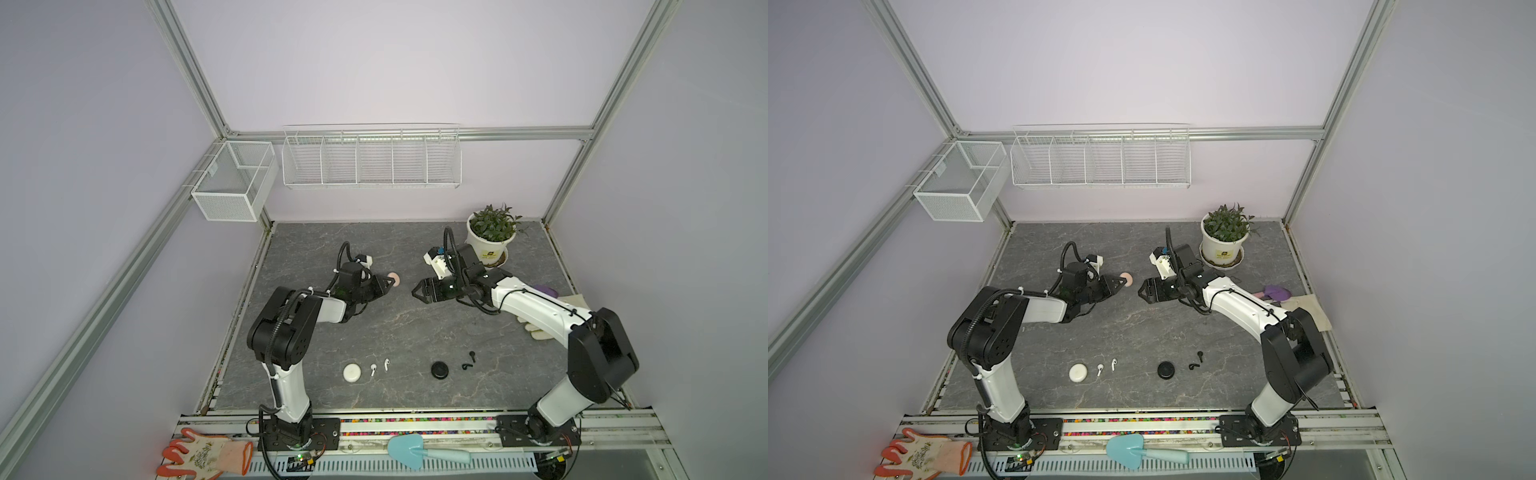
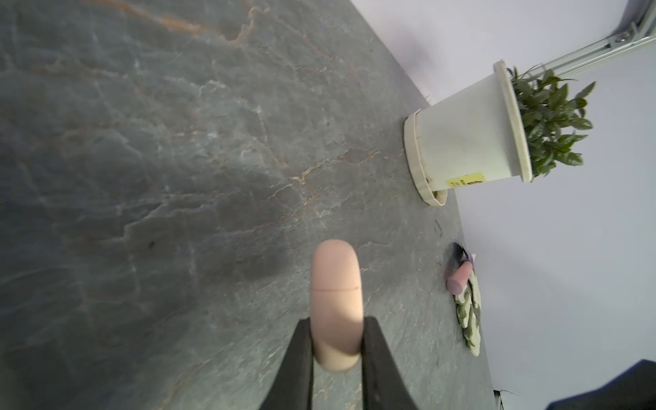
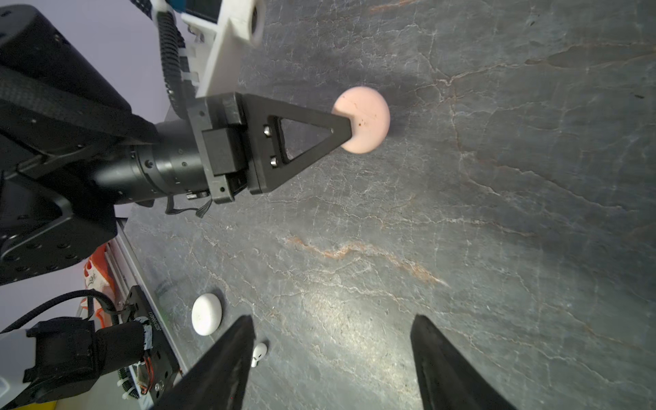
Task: Insert wireless bluetooth earbuds into charging case
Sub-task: Place the charging case at the center of the table.
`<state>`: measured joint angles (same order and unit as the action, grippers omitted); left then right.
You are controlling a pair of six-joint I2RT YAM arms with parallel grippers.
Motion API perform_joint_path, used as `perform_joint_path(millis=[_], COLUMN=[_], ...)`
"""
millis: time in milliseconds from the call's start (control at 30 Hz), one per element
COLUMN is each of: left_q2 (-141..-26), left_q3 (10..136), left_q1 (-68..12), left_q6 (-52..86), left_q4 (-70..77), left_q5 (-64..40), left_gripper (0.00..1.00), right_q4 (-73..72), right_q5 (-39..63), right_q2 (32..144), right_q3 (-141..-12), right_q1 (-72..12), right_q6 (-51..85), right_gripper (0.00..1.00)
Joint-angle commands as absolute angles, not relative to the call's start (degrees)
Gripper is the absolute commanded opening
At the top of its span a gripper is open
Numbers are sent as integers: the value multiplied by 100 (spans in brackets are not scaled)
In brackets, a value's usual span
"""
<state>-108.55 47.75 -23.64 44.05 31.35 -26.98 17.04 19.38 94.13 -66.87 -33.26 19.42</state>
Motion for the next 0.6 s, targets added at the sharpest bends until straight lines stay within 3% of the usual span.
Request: perform_joint_path(millis=[0, 267, 567], left_q2=[-10931, -11106, -11089], left_q3=[4891, 4708, 4534], left_q1=[-2372, -2369, -2362], left_q6=[4666, 4982, 4957], left_q4=[3105, 3325, 3001], left_q5=[-2674, -2594, -2584], left_gripper=[0, 0, 13], right_q4=[1538, 1581, 1823], right_q5=[2055, 2074, 2066], right_q2=[9635, 9669, 9403], right_q3=[-6783, -6862, -7049], right_q1=[-3331, -3320, -3296], right_q6=[1803, 1756, 1570], right_gripper=[73, 73, 73])
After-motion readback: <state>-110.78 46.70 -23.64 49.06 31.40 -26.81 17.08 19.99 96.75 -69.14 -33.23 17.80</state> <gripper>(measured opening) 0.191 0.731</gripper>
